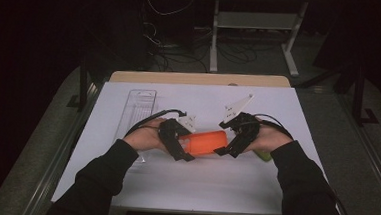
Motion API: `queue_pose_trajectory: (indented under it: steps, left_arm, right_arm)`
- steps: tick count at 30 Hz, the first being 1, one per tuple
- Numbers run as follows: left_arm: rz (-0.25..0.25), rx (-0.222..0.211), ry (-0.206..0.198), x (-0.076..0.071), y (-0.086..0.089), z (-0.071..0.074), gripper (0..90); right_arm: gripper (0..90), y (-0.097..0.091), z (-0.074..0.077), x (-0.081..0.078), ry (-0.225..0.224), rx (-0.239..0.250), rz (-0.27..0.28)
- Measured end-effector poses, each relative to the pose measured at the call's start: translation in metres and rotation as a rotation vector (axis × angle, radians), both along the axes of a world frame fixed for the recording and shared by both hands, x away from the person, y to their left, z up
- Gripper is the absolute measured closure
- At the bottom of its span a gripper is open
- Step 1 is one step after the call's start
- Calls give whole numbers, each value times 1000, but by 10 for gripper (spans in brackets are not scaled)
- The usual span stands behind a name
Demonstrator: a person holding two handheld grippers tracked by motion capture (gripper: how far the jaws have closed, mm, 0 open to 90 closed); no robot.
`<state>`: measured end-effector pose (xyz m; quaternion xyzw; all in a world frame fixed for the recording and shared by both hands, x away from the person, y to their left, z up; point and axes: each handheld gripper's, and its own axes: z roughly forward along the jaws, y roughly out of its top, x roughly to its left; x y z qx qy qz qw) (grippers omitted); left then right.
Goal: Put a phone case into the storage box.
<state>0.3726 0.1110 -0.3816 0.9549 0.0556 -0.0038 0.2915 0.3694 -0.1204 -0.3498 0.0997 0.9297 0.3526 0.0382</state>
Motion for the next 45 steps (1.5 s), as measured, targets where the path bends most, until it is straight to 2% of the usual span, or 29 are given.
queue_pose_trajectory:
  steps: [5, 6, 8, 10, 11, 14, 15, 17, 19, 23, 25, 26, 27, 30, 35, 38, 42, 43, 45]
  left_arm:
    - [91, 18, -7, 1, 2, -2, 165]
    - [117, 13, -5, 0, 2, -3, 165]
    - [139, 16, -8, 0, 2, -3, 165]
    - [171, 20, -28, -1, 3, -4, 165]
    - [175, 41, -34, 0, 3, -3, 165]
    - [236, 33, -45, -2, 4, -5, 164]
    - [242, 36, -54, -1, 4, -5, 164]
    - [274, 24, -48, -2, 5, -6, 164]
    - [289, 21, -47, -3, 5, -8, 164]
    - [329, 21, -30, -6, 6, -10, 164]
    - [348, 50, -47, -5, 8, -9, 164]
    - [352, 58, -58, -4, 9, -8, 164]
    - [360, 53, -51, -4, 10, -8, 164]
    - [338, 76, -47, -6, 12, -7, 164]
    - [355, 70, -33, -7, 14, -9, 164]
    - [366, 67, -16, -8, 15, -10, 164]
    - [379, 68, 5, -8, 17, -11, 163]
    - [385, 57, 10, -8, 17, -12, 163]
    - [381, 63, 8, -7, 18, -11, 164]
  right_arm:
    - [18, -8, -1, 1, -39, 40, -69]
    - [16, -10, -2, -1, -10, 50, -104]
    - [14, -12, -4, -1, -13, 59, -134]
    - [7, -16, -8, -2, -14, 78, -171]
    - [7, -17, -9, -2, -18, 83, -185]
    - [1, -22, -14, -1, -20, 75, -236]
    - [0, -23, -15, -2, -10, 76, -263]
    - [0, -26, -17, -4, -6, 92, -287]
    - [0, -27, -20, -7, 27, 125, -319]
    - [0, -31, -27, -13, 29, 124, -360]
    - [0, -33, -31, -17, 33, 129, -392]
    - [0, -34, -33, -19, 30, 140, -407]
    - [0, -35, -35, -21, 38, 156, -439]
    - [0, -37, -41, -25, 25, 182, -493]
    - [0, -41, -51, -37, 51, 209, -559]
    - [0, -44, -55, -44, 45, 225, -586]
    - [0, -45, -59, -50, 14, 237, -611]
    - [0, -45, -60, -50, 2, 227, -602]
    - [0, -44, -61, -50, -12, 227, -600]
